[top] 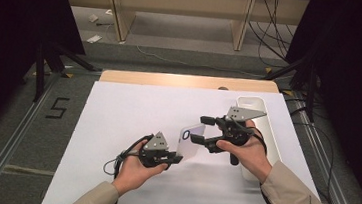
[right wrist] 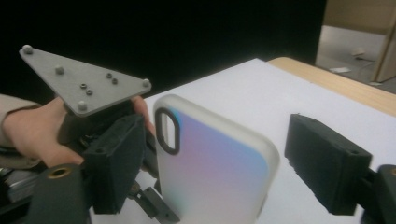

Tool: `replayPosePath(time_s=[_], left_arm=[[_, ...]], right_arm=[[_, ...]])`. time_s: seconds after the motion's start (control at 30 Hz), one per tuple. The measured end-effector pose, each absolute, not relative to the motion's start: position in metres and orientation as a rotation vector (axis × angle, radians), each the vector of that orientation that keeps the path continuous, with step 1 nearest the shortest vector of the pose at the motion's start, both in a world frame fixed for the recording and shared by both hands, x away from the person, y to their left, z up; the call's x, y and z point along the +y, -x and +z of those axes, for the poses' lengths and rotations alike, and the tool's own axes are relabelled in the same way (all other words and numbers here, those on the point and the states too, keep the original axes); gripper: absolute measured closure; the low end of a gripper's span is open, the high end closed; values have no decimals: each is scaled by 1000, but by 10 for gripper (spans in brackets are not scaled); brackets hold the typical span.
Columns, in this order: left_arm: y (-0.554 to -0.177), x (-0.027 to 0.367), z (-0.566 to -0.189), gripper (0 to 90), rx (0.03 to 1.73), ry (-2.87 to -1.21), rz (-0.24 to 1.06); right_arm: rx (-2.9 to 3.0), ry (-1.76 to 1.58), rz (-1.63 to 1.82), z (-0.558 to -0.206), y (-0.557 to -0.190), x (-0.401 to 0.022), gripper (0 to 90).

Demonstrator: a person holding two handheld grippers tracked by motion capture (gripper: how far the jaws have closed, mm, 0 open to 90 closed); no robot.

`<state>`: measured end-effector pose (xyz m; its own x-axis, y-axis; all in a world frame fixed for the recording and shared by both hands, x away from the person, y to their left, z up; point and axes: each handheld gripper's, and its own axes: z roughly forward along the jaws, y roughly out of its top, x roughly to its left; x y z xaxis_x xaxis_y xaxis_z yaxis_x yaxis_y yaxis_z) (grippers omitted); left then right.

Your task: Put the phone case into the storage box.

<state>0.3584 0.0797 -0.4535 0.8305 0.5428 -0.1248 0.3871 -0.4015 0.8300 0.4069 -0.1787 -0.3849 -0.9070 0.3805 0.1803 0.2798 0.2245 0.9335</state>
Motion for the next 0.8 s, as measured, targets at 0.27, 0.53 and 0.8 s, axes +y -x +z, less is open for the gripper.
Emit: replayPosePath(time_s=[0.27, 0.53, 0.8], left_arm=[[-360, 82, -451, 806, 755, -2011, 239], [-360, 80, -448, 806, 805, -1985, 267], [-362, 81, -449, 805, 829, -1973, 269]], right_arm=[[2323, -705, 1756, -392, -404, -177, 122], [2286, -731, 1726, -395, -401, -173, 53], [2270, -736, 1722, -397, -398, -166, 33]])
